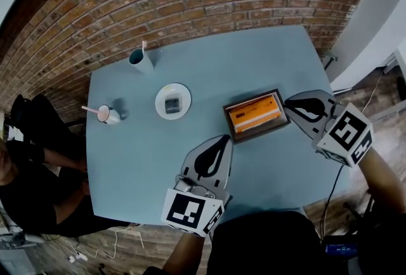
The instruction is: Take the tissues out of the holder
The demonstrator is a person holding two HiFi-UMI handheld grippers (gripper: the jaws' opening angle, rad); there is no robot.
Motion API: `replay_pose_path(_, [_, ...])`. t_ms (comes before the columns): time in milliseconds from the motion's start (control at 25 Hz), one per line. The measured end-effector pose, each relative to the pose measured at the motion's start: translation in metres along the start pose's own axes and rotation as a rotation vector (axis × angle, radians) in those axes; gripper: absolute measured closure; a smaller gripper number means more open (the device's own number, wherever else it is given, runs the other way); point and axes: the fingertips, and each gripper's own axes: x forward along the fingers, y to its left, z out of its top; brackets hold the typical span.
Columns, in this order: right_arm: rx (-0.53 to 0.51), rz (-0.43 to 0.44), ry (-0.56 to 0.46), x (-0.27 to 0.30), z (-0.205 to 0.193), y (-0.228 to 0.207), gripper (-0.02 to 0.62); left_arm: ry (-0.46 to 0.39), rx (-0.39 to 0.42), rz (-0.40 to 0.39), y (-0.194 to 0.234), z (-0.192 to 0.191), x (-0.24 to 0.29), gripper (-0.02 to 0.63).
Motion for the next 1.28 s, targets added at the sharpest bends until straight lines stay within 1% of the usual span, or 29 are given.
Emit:
replay_pose_path(80, [-0.022,0.027,0.036,0.005,-0.003,0.003,0.592,0.004,-0.005,0.002,0.000,-0.002,0.000,0.604])
replay_pose_path(200, [-0.064,0.040,0.058,0.012,0.000,0.005,0.591,0.013,-0.011,0.008,0.002,-0.005,0.000,0.604])
replay_pose_path(320, [-0.112,0.074,0.082,0.021,-0.003,0.006,0.591,0.011,-0.011,0.011,0.005,-0.008,0.001,0.604])
replay_pose_path(520, [-0.176,0.127,0.132,0.037,-0.014,0.005,0.589,0.030,-0.032,0.038,0.015,-0.016,0.003,0.604])
replay_pose_path(600, [-0.187,0.148,0.155,0.041,-0.017,0.005,0.555,0.036,-0.037,0.042,0.017,-0.019,0.005,0.604])
replay_pose_path(680, [-0.193,0.180,0.164,0.044,-0.020,0.007,0.543,0.039,-0.044,0.043,0.017,-0.022,0.007,0.604])
replay_pose_path(800, [-0.204,0.229,0.167,0.050,-0.022,0.008,0.487,0.038,-0.051,0.044,0.018,-0.023,0.011,0.604])
replay_pose_path(920, [-0.213,0.253,0.183,0.056,-0.023,0.006,0.467,0.043,-0.063,0.048,0.022,-0.027,0.017,0.604])
replay_pose_path(1000, [-0.222,0.272,0.201,0.061,-0.027,0.006,0.435,0.043,-0.064,0.050,0.026,-0.029,0.021,0.604])
replay_pose_path(1080, [-0.229,0.297,0.213,0.065,-0.031,0.008,0.421,0.043,-0.064,0.049,0.028,-0.030,0.023,0.604])
replay_pose_path(1240, [-0.251,0.346,0.239,0.079,-0.045,0.014,0.365,0.059,-0.068,0.057,0.036,-0.037,0.029,0.604])
replay_pose_path(1280, [-0.257,0.356,0.246,0.082,-0.048,0.015,0.362,0.060,-0.070,0.060,0.037,-0.039,0.029,0.604])
